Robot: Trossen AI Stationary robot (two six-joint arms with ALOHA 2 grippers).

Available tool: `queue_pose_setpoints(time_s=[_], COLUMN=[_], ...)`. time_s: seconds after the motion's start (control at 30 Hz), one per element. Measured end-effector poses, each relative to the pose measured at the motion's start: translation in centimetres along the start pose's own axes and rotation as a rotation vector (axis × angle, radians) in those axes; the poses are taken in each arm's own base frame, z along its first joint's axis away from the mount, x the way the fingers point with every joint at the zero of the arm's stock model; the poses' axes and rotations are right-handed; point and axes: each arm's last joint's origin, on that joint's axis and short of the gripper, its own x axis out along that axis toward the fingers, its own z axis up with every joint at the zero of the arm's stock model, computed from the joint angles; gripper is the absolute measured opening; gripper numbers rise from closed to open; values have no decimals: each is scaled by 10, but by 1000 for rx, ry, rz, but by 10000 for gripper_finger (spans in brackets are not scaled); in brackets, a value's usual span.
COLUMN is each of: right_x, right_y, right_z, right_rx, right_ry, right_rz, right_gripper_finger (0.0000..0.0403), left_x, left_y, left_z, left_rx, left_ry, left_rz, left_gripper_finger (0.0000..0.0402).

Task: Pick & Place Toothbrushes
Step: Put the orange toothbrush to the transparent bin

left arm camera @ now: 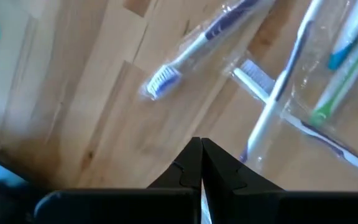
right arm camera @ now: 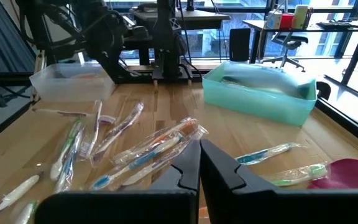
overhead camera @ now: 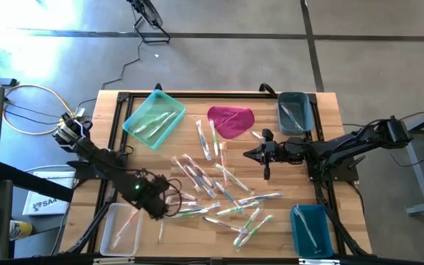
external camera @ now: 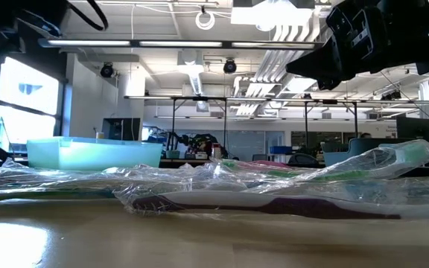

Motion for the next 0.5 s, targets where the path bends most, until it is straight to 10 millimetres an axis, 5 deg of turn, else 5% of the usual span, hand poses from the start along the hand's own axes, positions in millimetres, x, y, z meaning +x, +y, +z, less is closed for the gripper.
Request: queue_pose_setpoints(time_s=[0.5], right_x=[0], right_y=[0], right_z=[0], right_rx=[5], right_ry=[-1], right_rz=[0], right_gripper_finger=[2], left_x=[-8], left_y=[-14], left_z=[-45], left_rx=[-97], left_ry=[27], left_rz=[-24], left_gripper_finger=[0])
